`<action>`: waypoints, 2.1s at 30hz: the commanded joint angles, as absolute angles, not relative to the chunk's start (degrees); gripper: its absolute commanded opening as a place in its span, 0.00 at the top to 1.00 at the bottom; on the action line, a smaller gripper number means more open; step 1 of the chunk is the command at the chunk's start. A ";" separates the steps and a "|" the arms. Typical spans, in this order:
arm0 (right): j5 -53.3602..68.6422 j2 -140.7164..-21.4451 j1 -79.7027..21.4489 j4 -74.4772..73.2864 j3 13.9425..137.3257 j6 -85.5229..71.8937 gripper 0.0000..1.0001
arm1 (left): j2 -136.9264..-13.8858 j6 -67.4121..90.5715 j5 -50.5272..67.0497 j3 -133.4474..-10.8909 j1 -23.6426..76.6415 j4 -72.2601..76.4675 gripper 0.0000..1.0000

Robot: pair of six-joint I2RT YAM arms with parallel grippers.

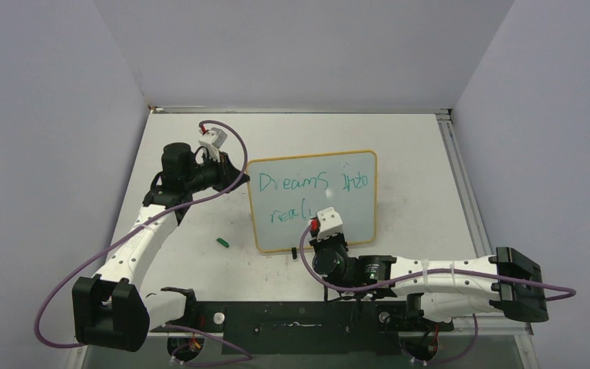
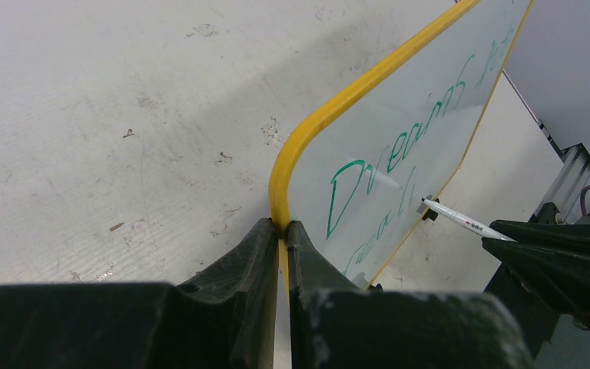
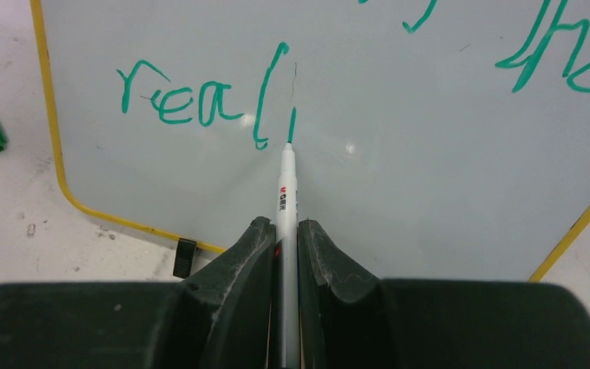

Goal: Write a sentence on the whiteboard

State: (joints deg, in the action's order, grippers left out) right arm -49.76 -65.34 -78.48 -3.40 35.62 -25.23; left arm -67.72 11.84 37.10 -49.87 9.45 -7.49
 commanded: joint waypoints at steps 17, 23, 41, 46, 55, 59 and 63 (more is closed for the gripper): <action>-49.34 -66.87 -73.78 8.83 38.15 -15.97 0.95 | -66.70 12.57 38.85 -51.15 10.19 -5.89 1.00; -48.34 -67.39 -73.73 8.81 38.14 -16.27 0.95 | -66.57 12.65 38.98 -51.20 10.19 -5.89 1.00; -47.15 -60.87 -74.78 7.30 34.98 -16.88 0.95 | -66.28 12.66 38.77 -50.91 10.15 -5.80 1.00; -47.04 -60.34 -74.70 3.84 33.31 -21.05 0.95 | -66.11 12.61 38.65 -50.89 10.15 -5.80 1.00; -46.27 -61.92 -73.86 3.82 32.83 -21.88 0.95 | -66.28 12.61 38.67 -50.98 10.15 -5.80 1.00; -45.85 -62.64 -73.14 4.55 32.65 -21.86 0.95 | -66.28 12.65 38.76 -50.98 10.20 -5.76 1.00; -45.90 -63.63 -72.68 4.40 32.86 -21.93 0.95 | -66.26 12.66 38.77 -50.98 10.18 -5.80 1.00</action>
State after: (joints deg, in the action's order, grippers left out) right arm -45.65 -62.83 -73.28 3.29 32.95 -21.12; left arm -67.61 11.86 37.12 -49.87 9.45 -7.51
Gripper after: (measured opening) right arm 0.150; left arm 0.060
